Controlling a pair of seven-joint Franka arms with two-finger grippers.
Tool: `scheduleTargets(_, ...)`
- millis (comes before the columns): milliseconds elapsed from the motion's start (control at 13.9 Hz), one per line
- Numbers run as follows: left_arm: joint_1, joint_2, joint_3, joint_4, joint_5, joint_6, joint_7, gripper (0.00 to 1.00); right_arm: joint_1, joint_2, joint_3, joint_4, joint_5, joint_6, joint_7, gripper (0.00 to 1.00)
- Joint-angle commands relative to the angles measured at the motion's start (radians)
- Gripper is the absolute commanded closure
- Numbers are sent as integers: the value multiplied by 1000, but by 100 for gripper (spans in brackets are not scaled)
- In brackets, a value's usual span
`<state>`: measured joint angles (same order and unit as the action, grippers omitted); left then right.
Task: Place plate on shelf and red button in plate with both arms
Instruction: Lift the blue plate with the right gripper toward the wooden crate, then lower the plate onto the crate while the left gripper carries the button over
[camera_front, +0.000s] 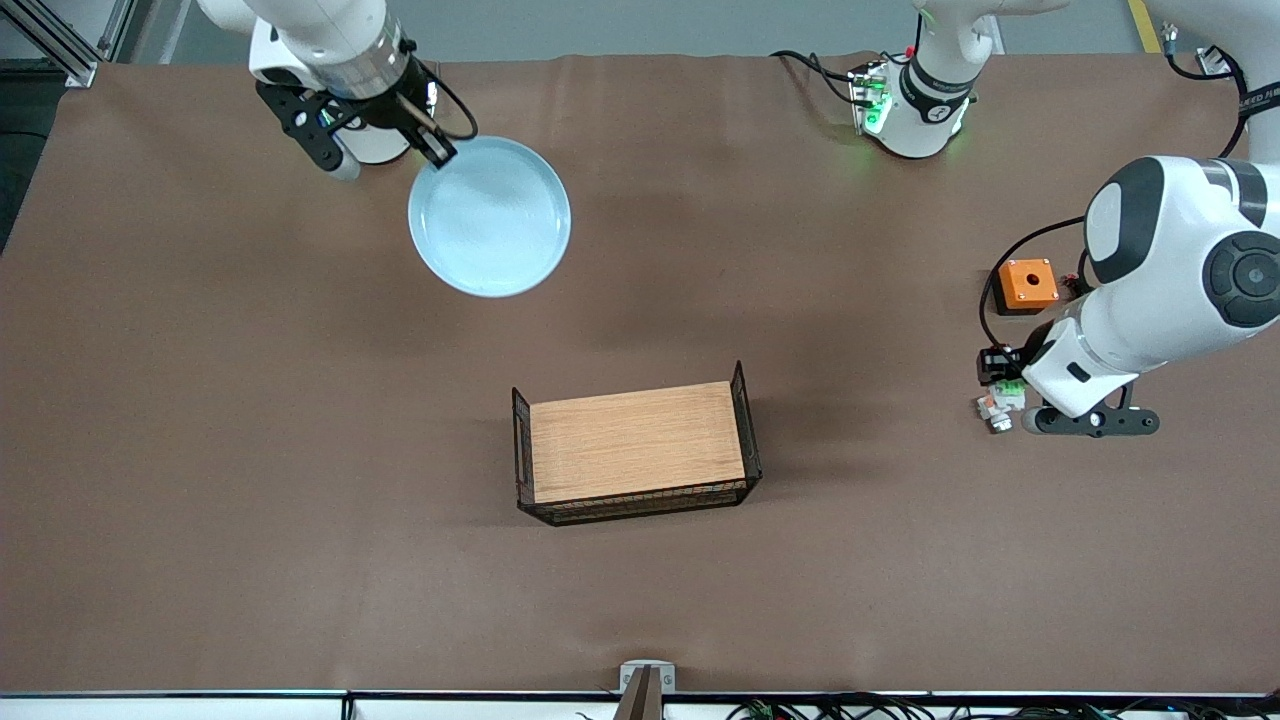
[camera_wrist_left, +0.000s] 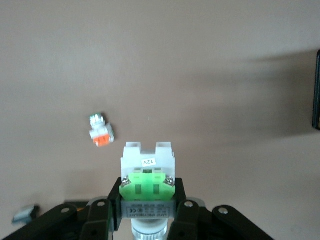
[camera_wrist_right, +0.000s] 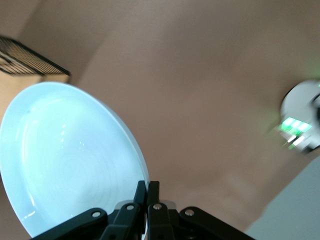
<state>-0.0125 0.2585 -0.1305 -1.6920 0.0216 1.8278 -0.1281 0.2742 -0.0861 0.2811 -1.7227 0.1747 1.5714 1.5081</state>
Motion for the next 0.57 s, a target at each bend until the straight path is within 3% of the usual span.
scheduleTargets(0, -3, -10, -11, 43, -3, -70, -38, 100, 78, 110, -8, 64, 17, 115, 234, 97)
scheduleTargets(215, -1, -19, -12, 64, -11, -85, -246, 100, 179, 233, -8, 121, -47, 229, 433, 98)
scheduleTargets(502, -15, -21, -50, 205, -57, -229, -584, 100, 221, 400, -10, 274, -152, 231, 563, 99)
